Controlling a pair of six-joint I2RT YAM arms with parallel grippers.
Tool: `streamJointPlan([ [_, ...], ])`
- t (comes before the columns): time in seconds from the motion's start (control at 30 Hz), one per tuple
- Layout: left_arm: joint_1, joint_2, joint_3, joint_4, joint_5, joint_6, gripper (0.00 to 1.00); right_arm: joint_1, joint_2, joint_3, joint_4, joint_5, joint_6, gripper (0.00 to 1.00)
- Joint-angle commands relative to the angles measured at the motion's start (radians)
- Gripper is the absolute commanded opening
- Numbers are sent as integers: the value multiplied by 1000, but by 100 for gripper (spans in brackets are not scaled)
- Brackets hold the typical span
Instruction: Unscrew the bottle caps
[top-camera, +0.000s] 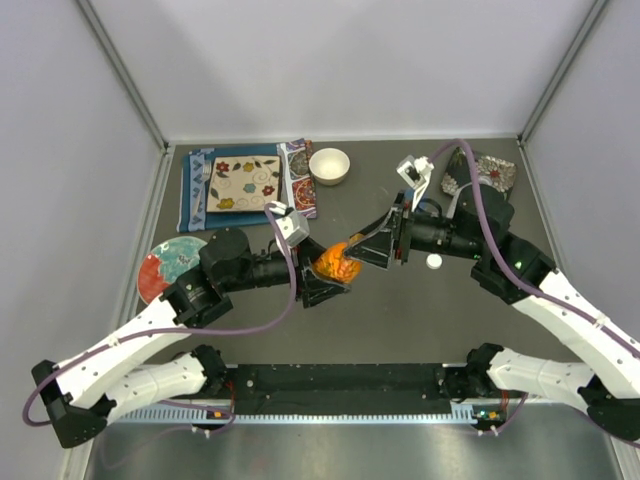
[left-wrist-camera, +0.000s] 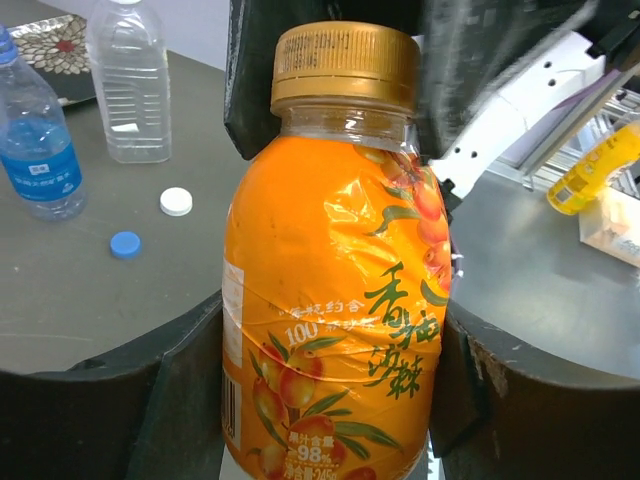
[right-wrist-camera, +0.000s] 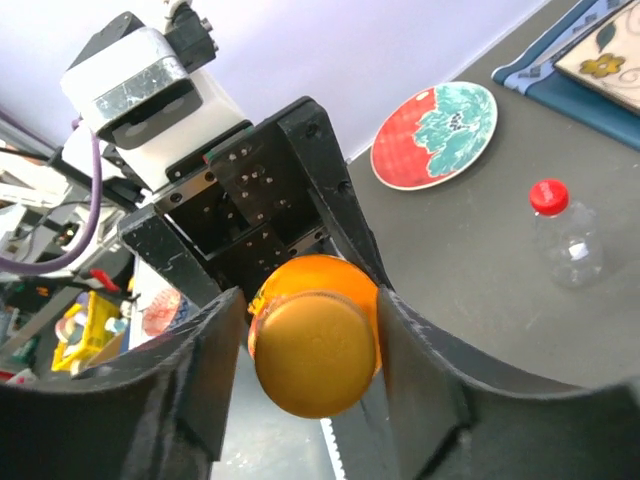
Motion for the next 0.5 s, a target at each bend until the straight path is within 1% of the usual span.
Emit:
streamJointPlan([
  [0.0,-7,9,36,38,-103,42,39,1,-9,77,-17,77,-32,62],
  [0.03,-15,5,31,47,-135,46,35,1,-10,90,-44,96,-44,69],
  [0.07,-19,-10,19,55,-164,55,35,1,-13,95,-52,137,-46,72],
  [0.1,-24,-17,11,63,-228,60,34,1,-16,100,-58,157,-47,74],
  [0.13,-30,-23,5,66,-258,63,33,1,-18,107,-66,173,-47,77],
  [0.17,-33,-32,-6,96,-290,69,33,1,-18,112,-69,208,-36,78],
  [0.27,-47,-38,-18,119,-407,79,33,1,-10,121,-72,275,13,78],
  [0.33,-67,-38,-20,126,-489,91,32,1,-1,129,-74,298,57,77],
  [0.37,-76,-35,-20,130,-499,106,32,1,6,130,-77,321,69,77],
  [0.4,-99,-32,-20,132,-551,117,32,1,19,135,-77,329,85,76],
  [0.47,-122,-23,-15,132,-606,148,32,2,32,146,-81,352,91,74],
])
